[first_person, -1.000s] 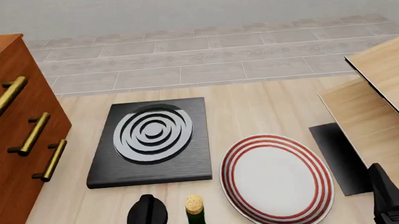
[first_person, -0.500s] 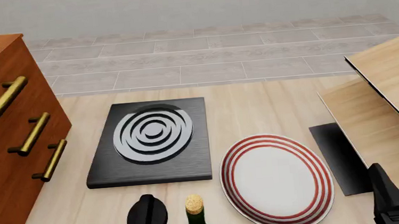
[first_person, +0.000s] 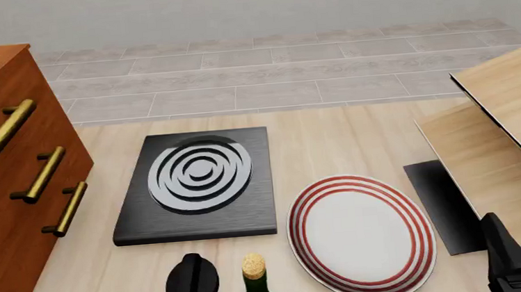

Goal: Put the bowl on the top of the cabinet.

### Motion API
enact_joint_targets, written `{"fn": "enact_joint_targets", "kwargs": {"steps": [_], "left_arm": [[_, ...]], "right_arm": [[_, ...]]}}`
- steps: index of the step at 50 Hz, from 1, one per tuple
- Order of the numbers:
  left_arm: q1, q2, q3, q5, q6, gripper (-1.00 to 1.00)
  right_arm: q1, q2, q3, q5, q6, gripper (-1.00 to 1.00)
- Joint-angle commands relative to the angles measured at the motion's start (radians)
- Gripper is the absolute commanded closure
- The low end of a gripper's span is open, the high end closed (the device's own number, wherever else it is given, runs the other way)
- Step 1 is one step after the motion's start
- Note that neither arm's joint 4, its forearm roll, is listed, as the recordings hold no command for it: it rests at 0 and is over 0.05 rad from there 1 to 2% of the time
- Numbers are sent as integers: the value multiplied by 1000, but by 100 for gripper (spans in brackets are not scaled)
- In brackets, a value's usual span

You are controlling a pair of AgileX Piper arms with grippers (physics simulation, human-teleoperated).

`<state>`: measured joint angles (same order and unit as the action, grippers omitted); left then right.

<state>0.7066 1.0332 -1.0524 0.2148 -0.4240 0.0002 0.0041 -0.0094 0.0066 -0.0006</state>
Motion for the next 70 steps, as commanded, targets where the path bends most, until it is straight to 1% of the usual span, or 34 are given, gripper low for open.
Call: {"fn": "enact_joint_targets", "kwargs": {"steps": [1,7,10,19,26,27,36,47,60,70], "left_arm": [[4,20,3,-16,24,100],[6,34,1,-24,35,100],[27,48,-4,-35,39,100],[31,53,2,-48,48,100],[60,56,6,-73,75,100],[75,63,3,-73,86,-100],[85,53,2,-72,86,-100],[77,-28,22,-79,79,-100],[78,-126,18,-70,65,-100],[74,-137,21,-63,54,-100]], "right_arm": [[0,0,0,0,0,-100],[0,0,0,0,0,-100],[0,0,0,0,0,-100],[0,0,0,0,0,-100],[0,0,0,0,0,-100],[0,0,0,0,0,-100],[0,0,0,0,0,-100],[0,0,0,0,0,-100],[0,0,0,0,0,-100],[0,0,0,0,0,-100]]}}
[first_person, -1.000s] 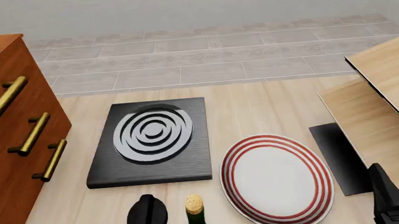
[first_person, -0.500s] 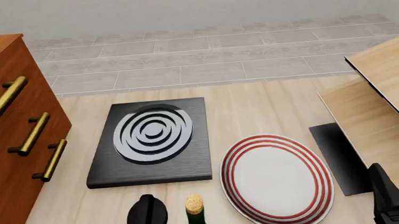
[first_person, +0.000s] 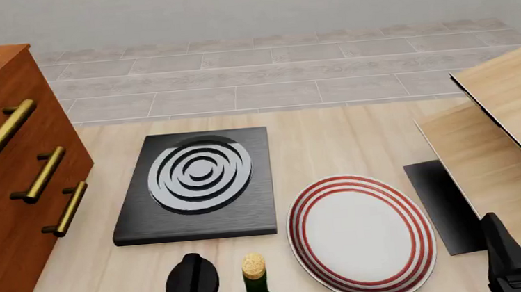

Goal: Put the bowl on the top of the cabinet.

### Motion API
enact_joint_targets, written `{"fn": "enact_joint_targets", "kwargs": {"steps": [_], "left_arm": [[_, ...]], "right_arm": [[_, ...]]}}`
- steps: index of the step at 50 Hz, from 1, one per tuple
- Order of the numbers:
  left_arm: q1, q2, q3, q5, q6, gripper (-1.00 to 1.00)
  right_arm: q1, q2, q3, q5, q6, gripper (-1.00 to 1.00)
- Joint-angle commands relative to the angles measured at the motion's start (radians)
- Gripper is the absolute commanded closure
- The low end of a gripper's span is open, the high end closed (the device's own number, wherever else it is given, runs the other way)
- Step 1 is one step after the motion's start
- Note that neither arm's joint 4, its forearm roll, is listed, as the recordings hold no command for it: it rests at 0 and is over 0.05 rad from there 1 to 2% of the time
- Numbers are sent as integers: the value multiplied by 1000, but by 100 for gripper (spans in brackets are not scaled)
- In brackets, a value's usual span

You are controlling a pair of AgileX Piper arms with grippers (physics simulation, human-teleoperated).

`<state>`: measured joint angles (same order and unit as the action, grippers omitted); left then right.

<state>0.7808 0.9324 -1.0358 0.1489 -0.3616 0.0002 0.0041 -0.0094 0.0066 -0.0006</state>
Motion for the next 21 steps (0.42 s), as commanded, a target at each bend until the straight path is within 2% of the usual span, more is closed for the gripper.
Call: {"fn": "enact_joint_targets", "kwargs": {"steps": [1,15,21], "left_arm": [[-1,-39,4,4,-9,-100],[-19,-96,35,-9,-14,-100],[-36,-117,46,7,-37,-100]], "right_arm": [[0,0,0,0,0,-100],[0,0,0,0,0,-100],[0,0,0,0,0,-100]]}}
